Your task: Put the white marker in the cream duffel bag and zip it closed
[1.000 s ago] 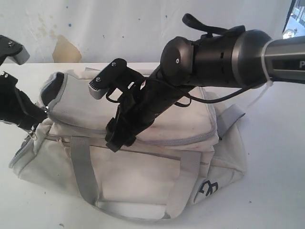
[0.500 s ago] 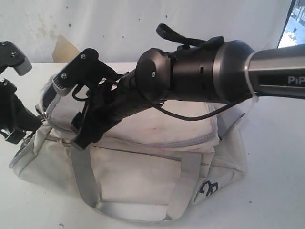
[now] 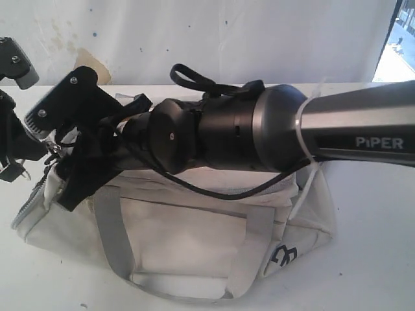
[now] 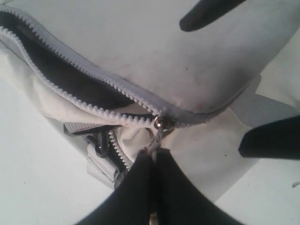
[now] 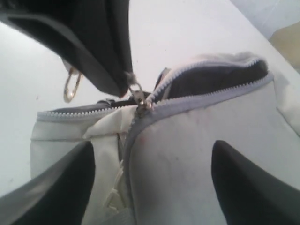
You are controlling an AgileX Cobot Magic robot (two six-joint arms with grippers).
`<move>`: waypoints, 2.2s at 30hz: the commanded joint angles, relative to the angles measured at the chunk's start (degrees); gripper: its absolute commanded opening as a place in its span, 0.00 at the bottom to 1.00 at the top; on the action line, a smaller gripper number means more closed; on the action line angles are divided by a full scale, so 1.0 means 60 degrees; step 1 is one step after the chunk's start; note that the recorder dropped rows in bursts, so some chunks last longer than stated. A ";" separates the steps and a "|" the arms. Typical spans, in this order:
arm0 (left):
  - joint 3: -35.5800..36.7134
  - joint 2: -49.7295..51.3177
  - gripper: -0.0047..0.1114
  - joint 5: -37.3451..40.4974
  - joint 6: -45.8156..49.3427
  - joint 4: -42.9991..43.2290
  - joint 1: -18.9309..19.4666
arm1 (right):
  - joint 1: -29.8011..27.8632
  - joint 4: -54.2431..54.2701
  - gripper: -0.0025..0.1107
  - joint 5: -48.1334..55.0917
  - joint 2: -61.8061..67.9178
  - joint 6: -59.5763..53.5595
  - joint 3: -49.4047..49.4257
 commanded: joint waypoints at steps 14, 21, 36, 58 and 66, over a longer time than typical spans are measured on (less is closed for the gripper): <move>-0.0068 -0.0087 0.04 -0.0045 -0.0013 0.0036 0.0030 | 0.0469 0.0068 0.51 -0.1260 0.0647 0.0006 0.0017; -0.0068 -0.0087 0.04 -0.0045 -0.0033 0.0021 0.0030 | 0.0469 0.0027 0.20 -0.1347 0.0889 0.0006 0.0017; -0.0953 -0.0070 0.04 0.0269 -0.2959 0.1324 0.0030 | 0.0469 0.0046 0.02 0.0477 0.0528 -0.0011 0.0035; -0.0053 -0.0168 0.04 0.0807 -0.1657 -0.0893 -0.0206 | 0.0469 0.0070 0.36 0.0176 0.0177 0.1700 0.0019; 0.0233 -0.0807 0.04 0.0457 -0.2351 0.0196 -0.0296 | 0.0469 0.0070 0.13 0.0266 0.0177 0.1700 0.0019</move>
